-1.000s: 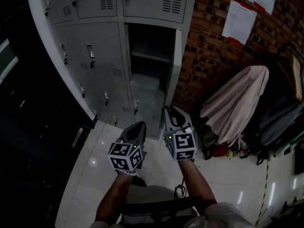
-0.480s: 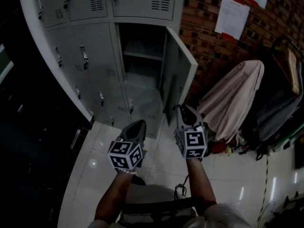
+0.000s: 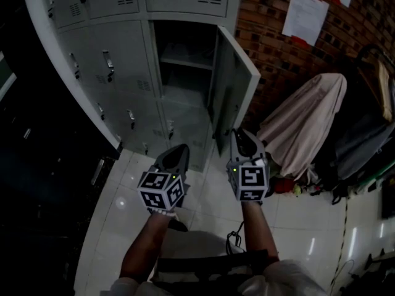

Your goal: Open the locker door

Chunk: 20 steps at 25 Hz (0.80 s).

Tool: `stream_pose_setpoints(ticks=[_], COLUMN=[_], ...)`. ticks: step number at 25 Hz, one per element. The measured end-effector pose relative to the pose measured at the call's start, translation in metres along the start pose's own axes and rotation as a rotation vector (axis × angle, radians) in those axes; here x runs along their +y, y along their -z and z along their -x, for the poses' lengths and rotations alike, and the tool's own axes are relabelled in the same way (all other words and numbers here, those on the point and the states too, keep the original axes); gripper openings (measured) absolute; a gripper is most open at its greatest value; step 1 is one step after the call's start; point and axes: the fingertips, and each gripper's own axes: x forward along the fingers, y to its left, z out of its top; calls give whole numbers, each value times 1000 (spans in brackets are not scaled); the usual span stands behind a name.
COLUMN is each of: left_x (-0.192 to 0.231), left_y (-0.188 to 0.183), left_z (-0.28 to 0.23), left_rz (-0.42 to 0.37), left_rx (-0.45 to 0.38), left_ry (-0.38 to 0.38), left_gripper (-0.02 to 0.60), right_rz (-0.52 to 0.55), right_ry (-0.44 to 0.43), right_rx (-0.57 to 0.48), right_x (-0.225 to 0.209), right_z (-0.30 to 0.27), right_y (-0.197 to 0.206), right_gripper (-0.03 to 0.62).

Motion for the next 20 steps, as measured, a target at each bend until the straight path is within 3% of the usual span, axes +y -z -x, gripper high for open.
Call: stream_pose_setpoints(ticks=[6, 14, 17, 20], left_x=[2, 0, -5, -14], left_y=[-1, 3, 6, 10], left_z=[2, 14, 18, 21], left_rz=[1, 16, 16, 12], left_rx=[-12, -20, -22, -18], left_ry=[-17, -48, -53, -55], left_gripper=[-2, -2, -2, -2], right_rz=[44, 21, 6, -67], right_ry=[-37, -100, -118, -159], right_rx=[-4, -42, -51, -45], right_x=[9, 18, 19, 19], right_z=[-2, 17, 27, 40], right_y=[-4, -15, -17, -12], right_gripper=[67, 66, 5, 3])
